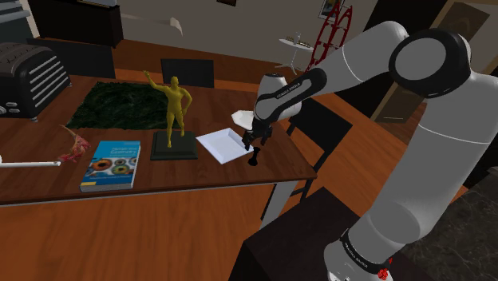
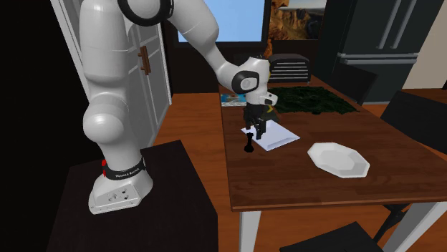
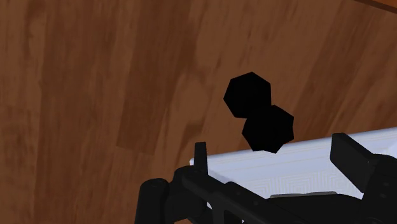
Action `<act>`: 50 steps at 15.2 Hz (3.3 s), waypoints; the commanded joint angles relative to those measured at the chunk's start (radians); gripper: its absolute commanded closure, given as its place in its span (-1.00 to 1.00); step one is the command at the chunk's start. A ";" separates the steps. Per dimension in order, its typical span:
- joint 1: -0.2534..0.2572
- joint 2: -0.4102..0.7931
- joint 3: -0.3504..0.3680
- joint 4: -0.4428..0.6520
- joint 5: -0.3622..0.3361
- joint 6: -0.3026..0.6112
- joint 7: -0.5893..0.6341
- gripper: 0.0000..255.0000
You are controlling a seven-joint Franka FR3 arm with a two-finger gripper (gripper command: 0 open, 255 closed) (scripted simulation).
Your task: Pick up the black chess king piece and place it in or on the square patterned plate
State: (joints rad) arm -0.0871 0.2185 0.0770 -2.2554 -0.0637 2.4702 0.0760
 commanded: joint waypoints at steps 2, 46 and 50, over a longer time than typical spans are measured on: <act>0.000 0.001 0.000 0.000 0.000 0.001 0.000 -1.00; 0.074 0.297 0.029 0.802 -0.017 -0.509 0.073 1.00; 0.074 0.312 0.028 0.772 -0.020 -0.463 0.075 1.00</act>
State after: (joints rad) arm -0.0142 0.5247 0.1046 -1.4815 -0.0824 1.9981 0.1489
